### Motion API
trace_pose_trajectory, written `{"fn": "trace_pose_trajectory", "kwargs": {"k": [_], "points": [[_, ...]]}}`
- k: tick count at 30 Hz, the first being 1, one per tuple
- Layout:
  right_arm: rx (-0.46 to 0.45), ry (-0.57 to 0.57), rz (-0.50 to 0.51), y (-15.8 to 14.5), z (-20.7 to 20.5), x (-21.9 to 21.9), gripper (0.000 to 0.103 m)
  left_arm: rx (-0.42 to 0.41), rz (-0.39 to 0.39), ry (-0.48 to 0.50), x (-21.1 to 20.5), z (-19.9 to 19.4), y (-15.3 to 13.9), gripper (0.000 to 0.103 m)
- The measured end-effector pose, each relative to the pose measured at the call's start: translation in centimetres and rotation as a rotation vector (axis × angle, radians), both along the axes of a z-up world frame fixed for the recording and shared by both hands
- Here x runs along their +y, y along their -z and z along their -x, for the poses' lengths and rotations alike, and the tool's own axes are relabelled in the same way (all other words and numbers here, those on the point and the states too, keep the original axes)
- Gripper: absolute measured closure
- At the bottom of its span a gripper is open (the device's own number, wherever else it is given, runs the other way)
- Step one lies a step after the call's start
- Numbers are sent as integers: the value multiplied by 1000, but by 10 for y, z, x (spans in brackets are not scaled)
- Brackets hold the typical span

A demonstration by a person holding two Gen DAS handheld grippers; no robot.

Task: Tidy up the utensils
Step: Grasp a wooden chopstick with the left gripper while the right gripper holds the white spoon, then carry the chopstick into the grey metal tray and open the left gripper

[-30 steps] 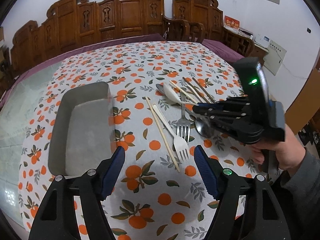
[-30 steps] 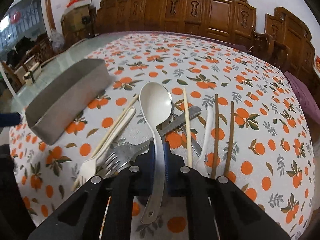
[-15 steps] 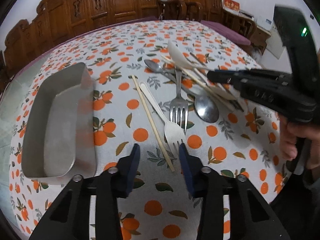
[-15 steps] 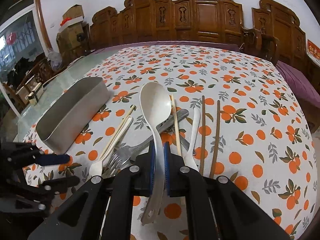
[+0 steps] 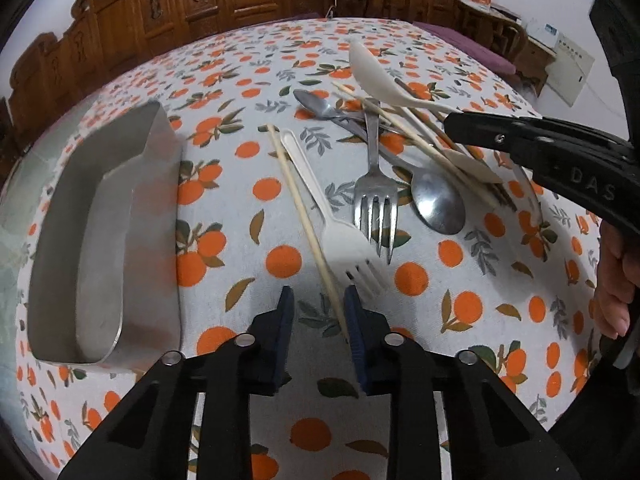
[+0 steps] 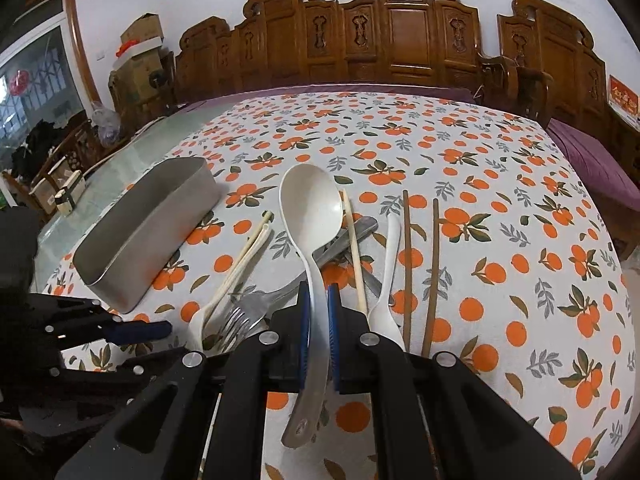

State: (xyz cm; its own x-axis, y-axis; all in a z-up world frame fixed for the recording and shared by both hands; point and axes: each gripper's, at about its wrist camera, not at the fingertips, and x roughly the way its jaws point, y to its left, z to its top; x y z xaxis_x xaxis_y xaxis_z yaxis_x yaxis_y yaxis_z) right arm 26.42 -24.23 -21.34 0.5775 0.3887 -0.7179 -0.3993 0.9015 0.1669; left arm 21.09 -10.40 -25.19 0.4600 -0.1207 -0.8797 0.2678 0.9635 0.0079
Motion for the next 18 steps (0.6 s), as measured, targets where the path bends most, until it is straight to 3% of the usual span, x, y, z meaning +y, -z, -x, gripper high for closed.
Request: {"fn": "trace_pose_trajectory", "kwargs": {"k": [6, 7, 8, 18], "points": [[-5, 11, 8, -2, 8, 5, 93, -4, -10, -4, 3, -1, 2, 81], [-6, 13, 11, -3, 10, 5, 93, -6, -8, -4, 4, 0, 2, 85], [-7, 16, 11, -4, 12, 6, 93, -7, -7, 0, 4, 0, 2, 97], [0, 42, 13, -10, 22, 11, 93, -17, 17, -31, 23, 8, -10, 99]]}}
